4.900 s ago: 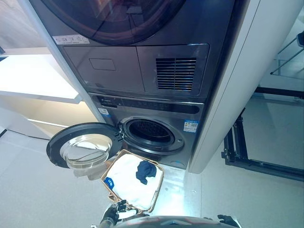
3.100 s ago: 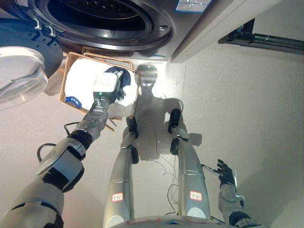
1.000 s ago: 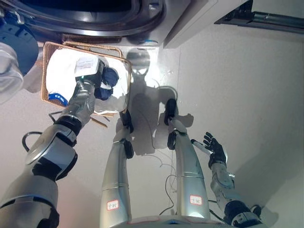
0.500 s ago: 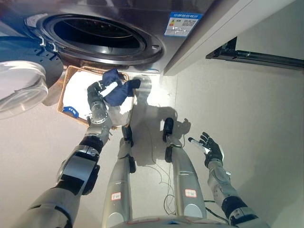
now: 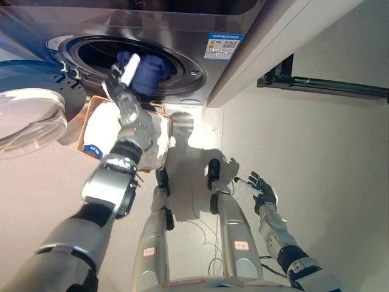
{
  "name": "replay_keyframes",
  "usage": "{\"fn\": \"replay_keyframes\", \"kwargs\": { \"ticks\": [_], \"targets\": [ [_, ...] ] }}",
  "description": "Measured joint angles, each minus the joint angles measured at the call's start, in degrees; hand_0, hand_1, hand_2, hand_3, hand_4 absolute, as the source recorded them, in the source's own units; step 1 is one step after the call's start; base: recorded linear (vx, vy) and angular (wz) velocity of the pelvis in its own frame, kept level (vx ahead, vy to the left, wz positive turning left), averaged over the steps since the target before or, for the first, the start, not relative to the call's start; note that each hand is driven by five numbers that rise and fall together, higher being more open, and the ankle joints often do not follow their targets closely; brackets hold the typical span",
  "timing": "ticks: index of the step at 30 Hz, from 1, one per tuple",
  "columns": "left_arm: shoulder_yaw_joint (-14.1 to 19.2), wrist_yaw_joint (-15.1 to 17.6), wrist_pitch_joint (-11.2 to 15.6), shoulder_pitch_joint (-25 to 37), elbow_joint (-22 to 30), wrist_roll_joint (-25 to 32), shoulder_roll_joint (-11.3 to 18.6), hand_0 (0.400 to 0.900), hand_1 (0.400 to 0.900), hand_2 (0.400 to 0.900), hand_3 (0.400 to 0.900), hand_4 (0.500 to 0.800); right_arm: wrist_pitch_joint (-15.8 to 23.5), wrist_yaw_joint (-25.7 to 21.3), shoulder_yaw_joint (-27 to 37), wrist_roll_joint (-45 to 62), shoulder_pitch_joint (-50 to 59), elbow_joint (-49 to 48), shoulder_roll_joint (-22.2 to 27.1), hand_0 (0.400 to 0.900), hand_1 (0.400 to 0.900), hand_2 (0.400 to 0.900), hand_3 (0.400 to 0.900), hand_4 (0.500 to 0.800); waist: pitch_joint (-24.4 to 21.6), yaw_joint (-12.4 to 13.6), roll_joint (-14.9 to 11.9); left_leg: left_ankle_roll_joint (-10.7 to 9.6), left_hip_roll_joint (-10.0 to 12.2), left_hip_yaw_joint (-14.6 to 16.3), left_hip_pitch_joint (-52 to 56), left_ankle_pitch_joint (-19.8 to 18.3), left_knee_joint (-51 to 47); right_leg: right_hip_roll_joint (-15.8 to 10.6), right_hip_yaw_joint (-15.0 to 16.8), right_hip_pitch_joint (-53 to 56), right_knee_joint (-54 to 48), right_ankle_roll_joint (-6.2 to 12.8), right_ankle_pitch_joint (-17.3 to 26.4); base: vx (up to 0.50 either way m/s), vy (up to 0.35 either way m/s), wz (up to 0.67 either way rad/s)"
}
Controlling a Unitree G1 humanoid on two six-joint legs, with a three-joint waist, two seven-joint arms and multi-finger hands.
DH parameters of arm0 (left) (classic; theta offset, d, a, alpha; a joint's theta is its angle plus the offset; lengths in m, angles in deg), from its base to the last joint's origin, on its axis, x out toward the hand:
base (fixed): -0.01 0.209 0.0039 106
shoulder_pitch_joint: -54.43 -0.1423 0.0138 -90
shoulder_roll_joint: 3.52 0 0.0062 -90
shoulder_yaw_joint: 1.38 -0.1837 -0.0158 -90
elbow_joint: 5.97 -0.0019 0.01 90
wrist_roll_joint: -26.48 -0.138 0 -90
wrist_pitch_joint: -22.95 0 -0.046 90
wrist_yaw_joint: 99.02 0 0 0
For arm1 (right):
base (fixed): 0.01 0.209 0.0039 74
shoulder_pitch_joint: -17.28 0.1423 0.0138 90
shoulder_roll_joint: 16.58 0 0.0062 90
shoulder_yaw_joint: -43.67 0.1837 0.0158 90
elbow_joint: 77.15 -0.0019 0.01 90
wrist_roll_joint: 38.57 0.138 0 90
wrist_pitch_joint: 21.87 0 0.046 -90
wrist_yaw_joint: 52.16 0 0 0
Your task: Put the clothes in the basket into the washing machine.
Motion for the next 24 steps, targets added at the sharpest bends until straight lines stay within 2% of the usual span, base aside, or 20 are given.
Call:
{"fn": "replay_keyframes", "kwargs": {
  "ticks": [2, 6, 7, 8, 9, 12, 17, 21, 24],
  "targets": [
    [-0.95, 0.89, -0.78, 1.91, -1.52, -0.91, 2.01, 0.400, 0.400, 0.400, 0.400, 0.500, 0.21, -0.12, 0.06, 0.01, -0.18, -0.59, 0.15, 0.900, 0.900, 0.900, 0.900, 0.800, -0.13, -0.41, 0.03, 0.01, 0.10, 0.03, -0.15, -0.10, -0.12, 0.08, 0.23, -0.13, -0.36, -0.03, 0.15, 0.08, -0.018, -0.08],
    [-1.36, 2.64, -0.96, 2.67, -1.12, -1.65, 2.60, 0.400, 0.400, 0.400, 0.400, 0.500, 0.78, -0.81, 0.45, -0.01, -0.76, -2.22, -0.03, 0.900, 0.900, 0.900, 0.900, 0.800, -2.19, -0.92, 0.00, -0.08, 0.54, 0.03, -2.50, 1.21, -2.02, 0.84, 0.20, -2.12, -3.15, -0.04, 1.91, -0.04, -0.028, 0.03],
    [-1.79, 2.81, -1.01, 3.56, -1.13, -2.27, 2.92, 0.453, 0.453, 0.453, 0.453, 0.532, 0.98, -0.88, 0.68, 0.01, -1.10, -3.28, 0.05, 0.900, 0.900, 0.900, 0.900, 0.800, -2.29, -1.16, -0.01, -0.03, 0.59, -0.04, -3.31, 1.34, -2.09, 0.93, 0.03, -2.57, -3.53, -0.01, 2.14, 0.05, -0.021, 0.01],
    [-1.87, 2.74, -1.01, 4.54, -1.11, -2.29, 3.01, 0.665, 0.665, 0.665, 0.665, 0.659, 0.99, -0.76, 1.37, 0.00, -1.17, -4.27, 0.04, 0.900, 0.900, 0.900, 0.900, 0.800, -2.29, -1.30, -0.02, 0.01, 0.57, -0.05, -3.85, 1.48, -2.22, 0.97, 0.05, -2.92, -3.95, 0.11, 2.37, 0.05, -0.014, 0.00],
    [-1.84, 2.52, -1.00, 5.11, -0.53, -2.27, 3.01, 0.900, 0.900, 0.900, 0.900, 0.800, 1.04, -0.76, 2.43, 0.09, -1.19, -4.51, 0.01, 0.900, 0.900, 0.900, 0.900, 0.800, -2.29, -1.33, -0.02, 0.12, 0.60, -0.05, -3.88, 1.77, -2.79, 0.89, 0.14, -3.20, -4.10, 0.17, 2.44, 0.05, -0.005, 0.00],
    [-0.07, -0.88, -0.18, 4.35, 2.97, 3.02, 2.44, 0.900, 0.900, 0.900, 0.900, 0.800, 1.47, -0.52, 4.00, 0.25, -1.59, -4.58, -0.03, 0.900, 0.900, 0.900, 0.900, 0.800, -2.29, -1.32, -0.02, 0.21, 0.55, -0.10, -3.71, 1.86, -3.41, 0.84, 0.22, -3.05, -4.59, 0.33, 2.55, 0.04, 0.006, 0.06],
    [1.69, -5.14, 0.96, 2.64, 3.35, 9.90, 0.19, 0.900, 0.900, 0.900, 0.900, 0.800, 1.74, 0.74, 4.03, 1.30, -1.75, -3.74, -0.25, 0.900, 0.900, 0.900, 0.900, 0.800, -2.29, -1.29, -0.01, 0.24, 0.52, -0.31, -2.18, 2.00, -3.87, 0.83, 0.35, -1.60, -4.69, 0.35, 2.55, 0.01, 0.002, 0.01],
    [1.96, -5.54, 0.94, 0.81, 3.28, 12.41, -0.01, 0.900, 0.900, 0.900, 0.900, 0.800, 1.74, 1.82, 4.03, 1.29, -1.66, -3.21, -0.25, 0.900, 0.900, 0.900, 0.900, 0.800, -2.29, -1.19, -0.01, 0.24, 0.50, -0.09, -0.98, 1.99, -4.12, 0.95, 1.04, -0.67, -4.88, 0.58, 2.36, 0.00, 0.000, 0.00],
    [2.18, -7.22, 1.66, -0.89, 3.21, 12.44, 0.09, 0.900, 0.900, 0.900, 0.900, 0.800, 1.63, 2.08, 4.08, 1.29, -1.69, -1.91, -0.24, 0.900, 0.900, 0.900, 0.900, 0.800, -2.29, -1.06, 0.00, 0.26, 0.46, 0.01, -0.70, 2.00, -4.12, 0.98, 1.39, -0.58, -4.74, 0.58, 2.37, 0.00, 0.000, 0.00]
  ]
}}
